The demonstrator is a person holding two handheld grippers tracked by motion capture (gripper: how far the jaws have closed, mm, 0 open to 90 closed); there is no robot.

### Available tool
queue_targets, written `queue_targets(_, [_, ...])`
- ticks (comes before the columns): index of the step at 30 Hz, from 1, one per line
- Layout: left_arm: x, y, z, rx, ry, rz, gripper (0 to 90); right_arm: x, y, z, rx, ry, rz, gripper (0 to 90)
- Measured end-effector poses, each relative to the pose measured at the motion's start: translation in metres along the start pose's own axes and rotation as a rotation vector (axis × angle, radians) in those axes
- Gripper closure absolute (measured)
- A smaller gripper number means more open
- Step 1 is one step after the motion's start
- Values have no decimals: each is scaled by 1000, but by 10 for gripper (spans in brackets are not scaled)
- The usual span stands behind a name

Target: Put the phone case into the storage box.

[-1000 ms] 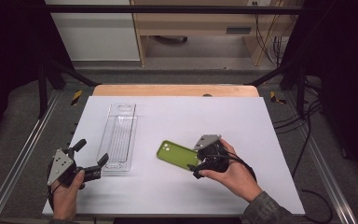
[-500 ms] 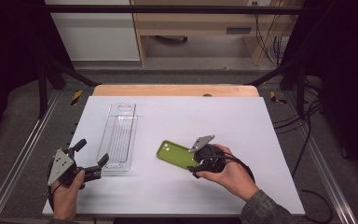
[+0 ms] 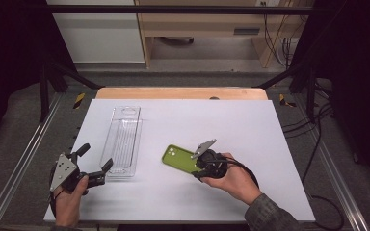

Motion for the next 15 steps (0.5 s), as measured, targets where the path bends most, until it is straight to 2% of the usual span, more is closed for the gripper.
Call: queue_targets(15, [1, 1, 0, 3, -4, 6, 16, 20, 4, 1, -1, -53, -30, 695])
Point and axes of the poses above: each handheld gripper's, and its own axes: x roughly forward along the jaws, z roughly out of its underside, y roughly to its right, the point moved 2 cm from there along x, roughly forward along the jaws, and after that the axes turned 12 degrees about y, right-handed, at the moved point
